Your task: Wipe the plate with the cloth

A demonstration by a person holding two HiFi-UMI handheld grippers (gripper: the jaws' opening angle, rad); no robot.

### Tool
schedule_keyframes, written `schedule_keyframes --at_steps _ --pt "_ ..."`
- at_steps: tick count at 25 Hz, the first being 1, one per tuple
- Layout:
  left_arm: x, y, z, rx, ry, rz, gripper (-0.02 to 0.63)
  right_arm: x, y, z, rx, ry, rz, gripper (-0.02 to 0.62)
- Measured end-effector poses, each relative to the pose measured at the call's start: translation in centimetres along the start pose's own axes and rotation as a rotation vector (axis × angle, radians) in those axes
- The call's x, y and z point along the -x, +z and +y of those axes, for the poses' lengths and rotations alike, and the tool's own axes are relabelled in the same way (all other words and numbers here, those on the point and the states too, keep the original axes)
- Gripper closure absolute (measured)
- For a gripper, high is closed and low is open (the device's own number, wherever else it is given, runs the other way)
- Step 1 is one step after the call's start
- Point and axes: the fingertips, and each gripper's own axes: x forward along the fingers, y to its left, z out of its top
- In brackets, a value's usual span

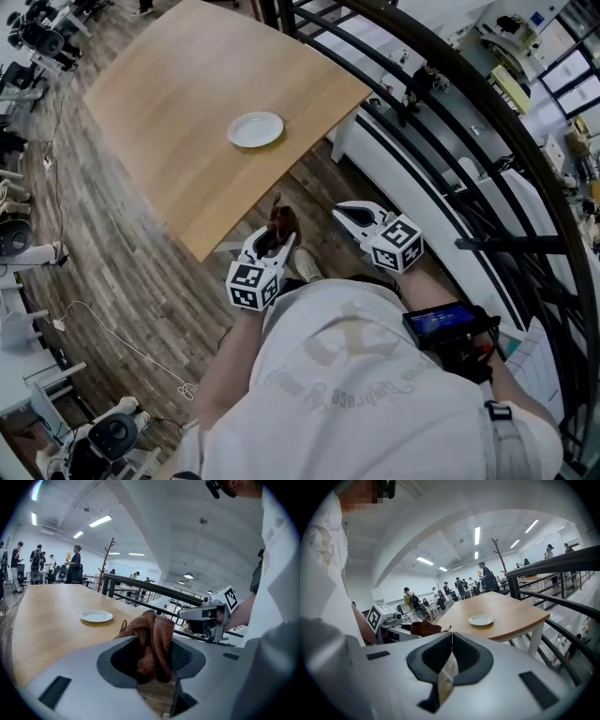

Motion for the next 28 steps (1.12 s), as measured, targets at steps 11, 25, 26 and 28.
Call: schedule_keyframes --at_steps 11,25,26,28 --pt "0.5 2.7 6.9 0.024 -0.002 -0.017 0.436 -6.2 3.9 -0.9 0.041 -0.035 0.029 0.58" --pt "-0.5 3.3 9.5 0.057 0.058 -0.005 0.437 -8.6 4.0 -2.9 0.003 0.026 0.05 0.58" --pt "-0.5 3.6 9.8 0.06 0.067 -0.006 0.437 -9.0 4.2 -3.1 0.005 0.035 0.053 0.58" --pt "-0.6 4.0 10.5 0.064 0.087 -0.004 0.437 -9.9 4.6 -3.6 0.011 0.057 0.058 0.58"
